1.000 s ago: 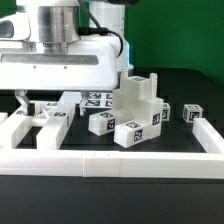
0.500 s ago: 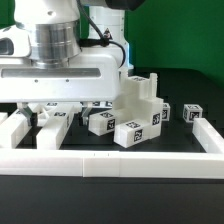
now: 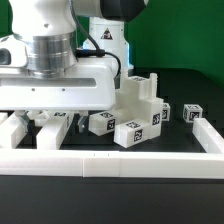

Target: Assemble chair

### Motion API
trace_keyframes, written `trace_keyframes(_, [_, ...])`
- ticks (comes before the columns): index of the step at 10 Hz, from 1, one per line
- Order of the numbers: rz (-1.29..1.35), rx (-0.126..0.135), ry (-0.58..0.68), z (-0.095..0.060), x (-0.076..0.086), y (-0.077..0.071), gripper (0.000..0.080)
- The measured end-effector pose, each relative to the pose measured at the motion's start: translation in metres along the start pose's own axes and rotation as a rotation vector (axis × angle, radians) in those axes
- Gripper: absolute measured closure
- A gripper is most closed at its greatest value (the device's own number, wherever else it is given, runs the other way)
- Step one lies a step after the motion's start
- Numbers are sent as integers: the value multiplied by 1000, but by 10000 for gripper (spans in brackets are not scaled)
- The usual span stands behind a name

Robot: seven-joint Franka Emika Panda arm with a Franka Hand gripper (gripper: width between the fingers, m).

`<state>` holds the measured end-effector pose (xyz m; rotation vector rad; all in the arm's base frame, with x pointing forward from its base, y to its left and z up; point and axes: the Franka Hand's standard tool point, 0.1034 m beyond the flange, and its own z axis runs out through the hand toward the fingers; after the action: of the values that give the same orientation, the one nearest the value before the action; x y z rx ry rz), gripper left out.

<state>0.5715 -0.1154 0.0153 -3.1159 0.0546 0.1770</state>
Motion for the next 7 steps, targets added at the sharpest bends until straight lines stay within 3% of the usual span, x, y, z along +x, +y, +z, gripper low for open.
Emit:
trace_keyframes(4, [0, -7, -7, 12, -8, 0, 160])
trace_keyframes(5, [1, -6, -8, 12, -8, 1, 323])
trace_keyframes(6, [1, -6, -8, 12, -8, 1, 323])
trace_keyframes(7, [0, -7, -8, 12, -8, 1, 518])
